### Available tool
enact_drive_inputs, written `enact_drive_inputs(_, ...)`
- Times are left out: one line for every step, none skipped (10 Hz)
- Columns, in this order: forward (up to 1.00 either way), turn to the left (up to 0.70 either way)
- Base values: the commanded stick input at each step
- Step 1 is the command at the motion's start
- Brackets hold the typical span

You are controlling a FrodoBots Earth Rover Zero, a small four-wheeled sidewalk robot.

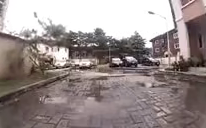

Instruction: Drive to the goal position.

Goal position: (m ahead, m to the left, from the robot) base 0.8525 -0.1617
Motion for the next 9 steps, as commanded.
enact_drive_inputs(0.5,0.0)
enact_drive_inputs(0.5,0.0)
enact_drive_inputs(0.5,0.0)
enact_drive_inputs(0.5,0.0)
enact_drive_inputs(0.5,0.0)
enact_drive_inputs(0.5,0.0)
enact_drive_inputs(0.5,0.0)
enact_drive_inputs(0.5,0.0)
enact_drive_inputs(0.5,0.0)
